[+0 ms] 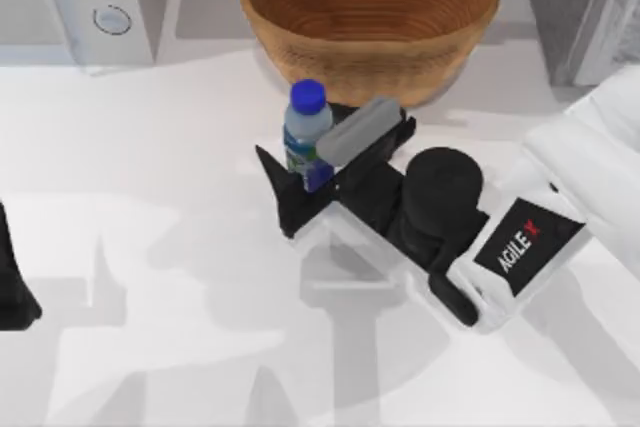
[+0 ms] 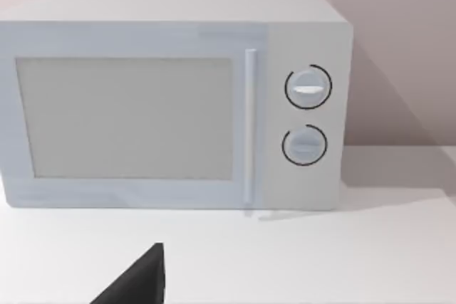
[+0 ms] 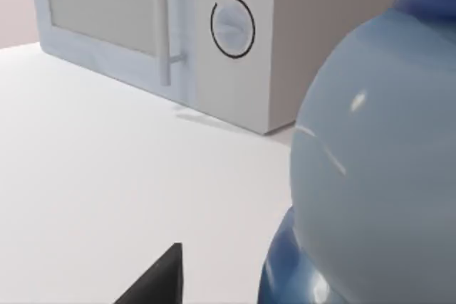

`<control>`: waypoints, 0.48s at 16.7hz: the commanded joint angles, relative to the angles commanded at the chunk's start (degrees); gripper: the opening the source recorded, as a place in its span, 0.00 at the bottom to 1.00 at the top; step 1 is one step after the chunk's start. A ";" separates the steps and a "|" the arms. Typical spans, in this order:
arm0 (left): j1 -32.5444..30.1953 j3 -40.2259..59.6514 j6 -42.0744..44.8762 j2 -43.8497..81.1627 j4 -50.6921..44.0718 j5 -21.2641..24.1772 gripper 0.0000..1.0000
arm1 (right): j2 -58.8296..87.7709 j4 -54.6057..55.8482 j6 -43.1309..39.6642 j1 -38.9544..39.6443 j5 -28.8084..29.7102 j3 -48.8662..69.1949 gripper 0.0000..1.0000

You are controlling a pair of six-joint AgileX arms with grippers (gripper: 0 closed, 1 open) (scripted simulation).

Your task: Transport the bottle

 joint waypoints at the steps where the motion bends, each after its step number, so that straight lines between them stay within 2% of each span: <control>1: 0.00 0.00 0.00 0.00 0.00 0.00 1.00 | 0.00 0.00 0.00 0.00 0.00 0.00 0.70; 8: 0.00 0.00 0.00 0.00 0.00 0.00 1.00 | 0.00 0.00 0.00 0.00 0.00 0.00 0.17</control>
